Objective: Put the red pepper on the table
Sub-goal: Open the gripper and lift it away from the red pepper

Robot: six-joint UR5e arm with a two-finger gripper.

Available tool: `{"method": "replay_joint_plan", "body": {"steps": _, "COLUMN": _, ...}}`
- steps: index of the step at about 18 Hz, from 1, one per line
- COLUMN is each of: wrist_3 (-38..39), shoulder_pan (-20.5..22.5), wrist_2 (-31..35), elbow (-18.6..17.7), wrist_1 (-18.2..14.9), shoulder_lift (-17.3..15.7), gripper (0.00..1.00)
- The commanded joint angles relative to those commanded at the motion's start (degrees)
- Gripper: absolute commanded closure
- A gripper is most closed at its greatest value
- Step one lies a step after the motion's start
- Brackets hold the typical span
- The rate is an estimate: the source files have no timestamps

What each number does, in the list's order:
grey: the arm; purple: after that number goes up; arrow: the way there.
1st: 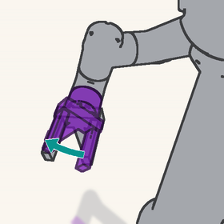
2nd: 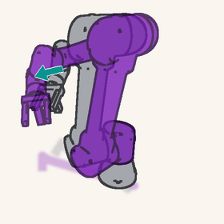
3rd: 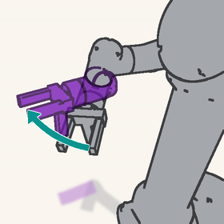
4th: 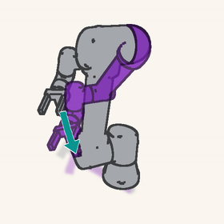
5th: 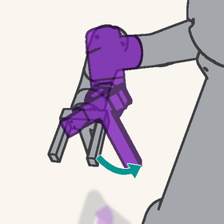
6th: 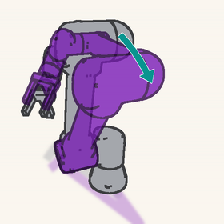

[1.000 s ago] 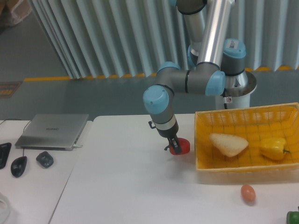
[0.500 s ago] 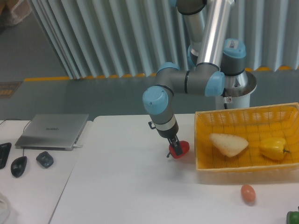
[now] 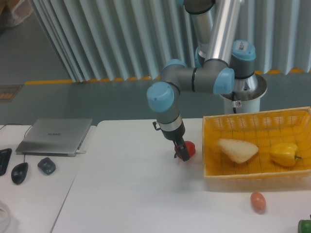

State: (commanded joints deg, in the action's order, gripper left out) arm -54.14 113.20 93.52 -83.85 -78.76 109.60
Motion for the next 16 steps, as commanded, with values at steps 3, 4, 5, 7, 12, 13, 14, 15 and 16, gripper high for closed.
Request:
{"method": "replay_joint_plan", "body": {"steps": 3, "wrist_3": 0.2, "shoulder_pan": 0.0, "wrist_2": 0.8, "elbow": -0.7, "wrist_1": 1.4, "shoulder_lift": -0.3, "gripper": 0.00}}
{"method": "replay_joint_plan", "body": {"steps": 4, "wrist_3": 0.2, "shoulder_pan": 0.0, "wrist_2": 0.6, "elbow": -0.8, "wrist_1": 1.3, "shoulder_lift": -0.6, "gripper": 0.00}}
{"method": "replay_joint_plan", "body": {"steps": 5, "wrist_3": 0.3, "shoulder_pan": 0.0, "wrist_2": 0.9, "elbow": -1.3, "wrist_1": 1.3, "shoulder_lift": -0.8, "gripper": 0.00}}
{"method": "replay_joint_plan", "body": {"steps": 7, "wrist_3": 0.4, "shoulder_pan": -0.2, "wrist_2": 0.7, "elbow": -1.5, "wrist_1": 1.4, "shoulder_lift": -0.7, "gripper": 0.00}}
{"method": "replay_joint_plan", "body": {"steps": 12, "wrist_3": 0.1, "shoulder_pan": 0.2, "wrist_2": 1.4, "elbow": -1.7, "wrist_1": 1.0, "shoulder_lift": -2.5, "gripper": 0.00}}
{"method": "replay_joint_plan", "body": {"steps": 13, "wrist_3": 0.0, "shoulder_pan": 0.6, "wrist_2": 1.3, "elbow": -1.7, "wrist_1": 0.9, "shoulder_lift": -2.7, "gripper": 0.00}}
{"method": "replay_joint_plan", "body": {"steps": 14, "wrist_3": -0.1, "shoulder_pan": 1.6, "wrist_2": 1.1, "elbow": -1.5, "wrist_1": 0.8, "shoulder_lift": -3.5, "gripper": 0.00}}
{"method": "replay_joint_plan", "body": {"steps": 15, "wrist_3": -0.1, "shoulder_pan": 2.1, "wrist_2": 0.8, "elbow": -1.3, "wrist_1": 0.2, "shoulder_lift": -4.2, "gripper": 0.00}}
{"method": "replay_joint_plan", "body": {"steps": 16, "wrist_3": -0.2, "shoulder_pan": 2.4, "wrist_2": 0.7, "elbow": -0.9, "wrist_1": -1.0, "shoulder_lift": -4.4, "gripper": 0.00}}
